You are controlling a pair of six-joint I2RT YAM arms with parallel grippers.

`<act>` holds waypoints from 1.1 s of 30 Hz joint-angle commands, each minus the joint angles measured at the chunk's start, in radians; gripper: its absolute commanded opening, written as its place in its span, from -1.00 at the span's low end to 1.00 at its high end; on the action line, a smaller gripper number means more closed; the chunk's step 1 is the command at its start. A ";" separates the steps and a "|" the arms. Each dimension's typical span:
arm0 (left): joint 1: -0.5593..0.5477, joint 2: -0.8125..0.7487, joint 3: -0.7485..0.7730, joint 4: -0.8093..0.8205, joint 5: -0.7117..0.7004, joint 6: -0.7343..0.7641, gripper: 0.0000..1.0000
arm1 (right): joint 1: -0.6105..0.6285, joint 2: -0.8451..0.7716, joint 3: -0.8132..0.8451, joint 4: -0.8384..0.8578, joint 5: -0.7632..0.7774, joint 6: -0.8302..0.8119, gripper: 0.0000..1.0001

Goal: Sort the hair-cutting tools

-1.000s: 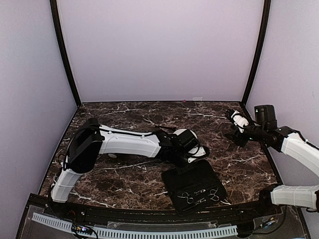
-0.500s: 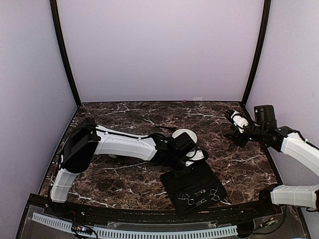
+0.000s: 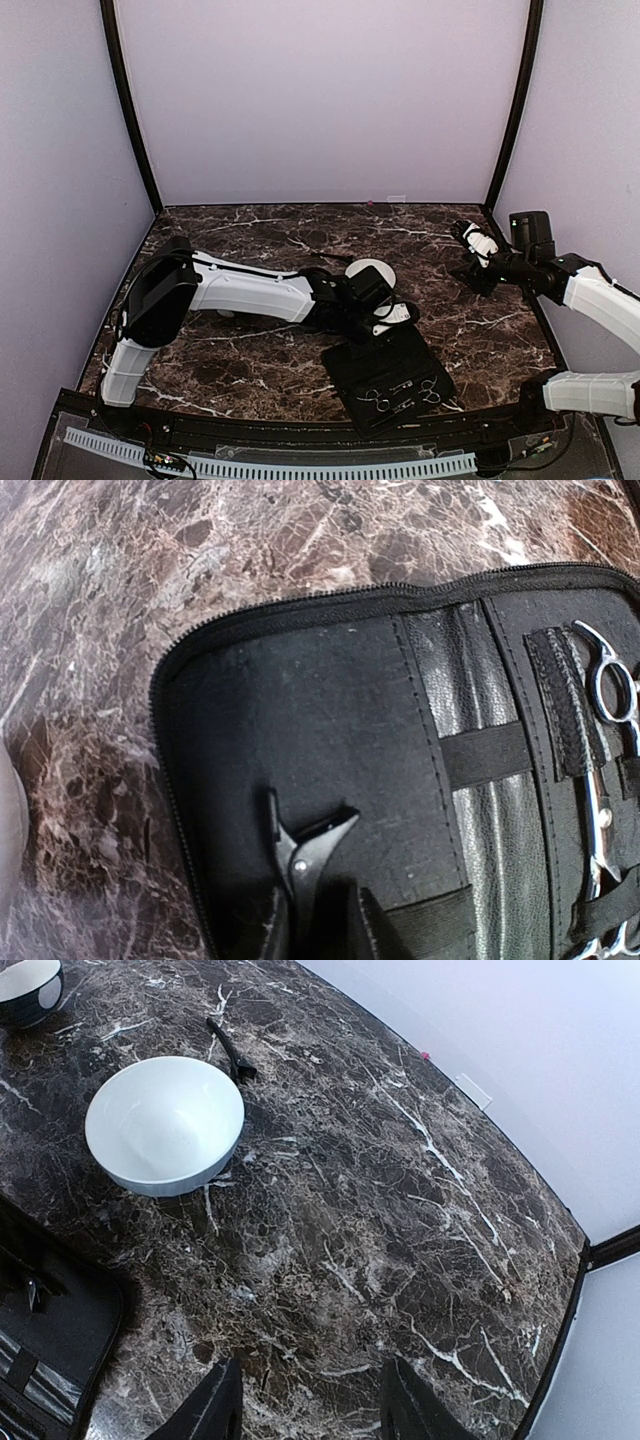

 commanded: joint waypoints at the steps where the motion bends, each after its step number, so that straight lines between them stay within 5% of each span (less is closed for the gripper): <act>1: -0.015 -0.050 0.002 -0.102 0.037 -0.016 -0.54 | -0.005 0.003 -0.011 0.008 -0.011 -0.002 -0.06; 14: 0.004 -0.257 -0.010 -0.060 -0.109 0.001 0.04 | -0.006 0.000 -0.012 0.009 -0.007 -0.002 -0.06; 21: 0.148 -0.345 -0.074 -0.021 -0.281 -0.109 0.26 | -0.005 0.004 -0.010 0.006 -0.009 -0.004 -0.06; 33: 0.430 -0.169 0.036 0.032 0.024 -0.148 0.25 | -0.006 0.016 -0.008 0.001 -0.019 -0.005 -0.05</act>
